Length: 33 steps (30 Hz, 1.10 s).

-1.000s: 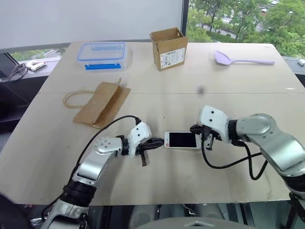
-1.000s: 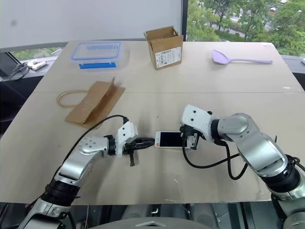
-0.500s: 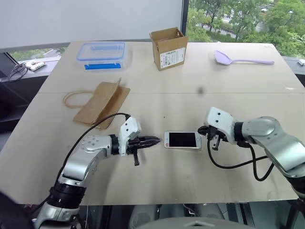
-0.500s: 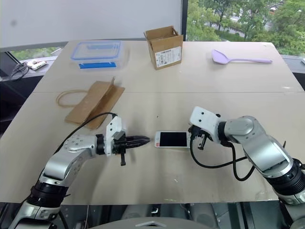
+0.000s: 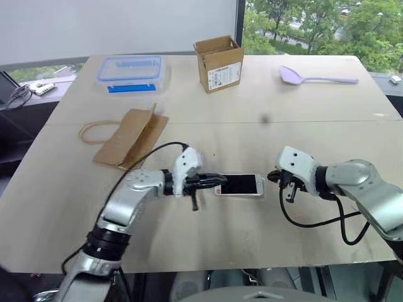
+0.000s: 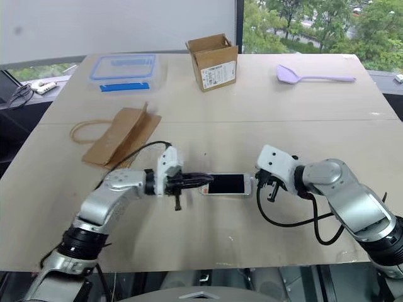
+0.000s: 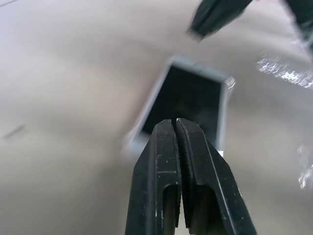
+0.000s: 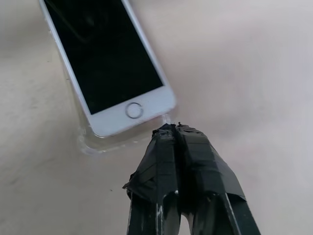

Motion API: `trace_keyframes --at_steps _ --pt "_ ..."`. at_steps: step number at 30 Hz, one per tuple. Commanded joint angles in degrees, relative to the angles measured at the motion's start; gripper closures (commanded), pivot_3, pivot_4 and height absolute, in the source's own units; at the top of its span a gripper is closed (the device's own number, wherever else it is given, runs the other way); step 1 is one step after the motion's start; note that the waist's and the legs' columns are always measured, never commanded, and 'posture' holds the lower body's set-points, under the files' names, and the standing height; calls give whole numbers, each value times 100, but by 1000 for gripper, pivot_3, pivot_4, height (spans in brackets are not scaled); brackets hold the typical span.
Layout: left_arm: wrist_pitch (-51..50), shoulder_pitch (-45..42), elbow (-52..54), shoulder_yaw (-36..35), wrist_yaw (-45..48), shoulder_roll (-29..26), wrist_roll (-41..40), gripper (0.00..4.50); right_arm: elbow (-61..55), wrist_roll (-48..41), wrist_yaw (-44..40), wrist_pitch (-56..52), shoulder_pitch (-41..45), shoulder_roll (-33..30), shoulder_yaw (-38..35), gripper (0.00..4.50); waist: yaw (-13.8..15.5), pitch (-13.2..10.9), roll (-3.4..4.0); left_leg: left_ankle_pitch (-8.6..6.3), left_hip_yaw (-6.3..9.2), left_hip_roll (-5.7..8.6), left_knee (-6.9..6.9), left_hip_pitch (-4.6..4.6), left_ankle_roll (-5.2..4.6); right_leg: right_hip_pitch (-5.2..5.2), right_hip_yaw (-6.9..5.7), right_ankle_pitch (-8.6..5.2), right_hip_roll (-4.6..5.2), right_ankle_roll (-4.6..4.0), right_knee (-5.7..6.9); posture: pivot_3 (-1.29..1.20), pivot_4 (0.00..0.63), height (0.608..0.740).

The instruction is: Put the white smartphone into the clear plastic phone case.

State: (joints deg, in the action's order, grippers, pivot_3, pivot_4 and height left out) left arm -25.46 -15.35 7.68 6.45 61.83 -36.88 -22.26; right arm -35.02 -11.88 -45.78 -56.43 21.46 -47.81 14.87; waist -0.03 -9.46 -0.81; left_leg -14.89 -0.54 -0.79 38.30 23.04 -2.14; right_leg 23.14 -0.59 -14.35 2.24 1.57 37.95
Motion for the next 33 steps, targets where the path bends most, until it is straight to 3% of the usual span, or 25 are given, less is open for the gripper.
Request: trace_keyframes --at_steps 1,11,33 --pt "66 77 62 -104 108 -140 -23 4387 -188 -86 70 -7 -19 -13 -179 4500 -1 0 0 0 -1 0 0 0 0 0 0 0 1 0 -1 0 150 740" --pt "294 85 75 422 -62 98 429 4387 -286 -238 119 -43 -226 -111 -274 4500 75 -2 -3 0 -1 3 2 5 0 0 1 0 12 0 -3 0 150 740" --pt "772 -322 -386 887 47 593 769 4387 -551 -512 348 -163 -868 -165 -387 4500 78 -1 -3 0 -5 4 4 4 0 0 4 0 -10 1 -2 0 150 740"
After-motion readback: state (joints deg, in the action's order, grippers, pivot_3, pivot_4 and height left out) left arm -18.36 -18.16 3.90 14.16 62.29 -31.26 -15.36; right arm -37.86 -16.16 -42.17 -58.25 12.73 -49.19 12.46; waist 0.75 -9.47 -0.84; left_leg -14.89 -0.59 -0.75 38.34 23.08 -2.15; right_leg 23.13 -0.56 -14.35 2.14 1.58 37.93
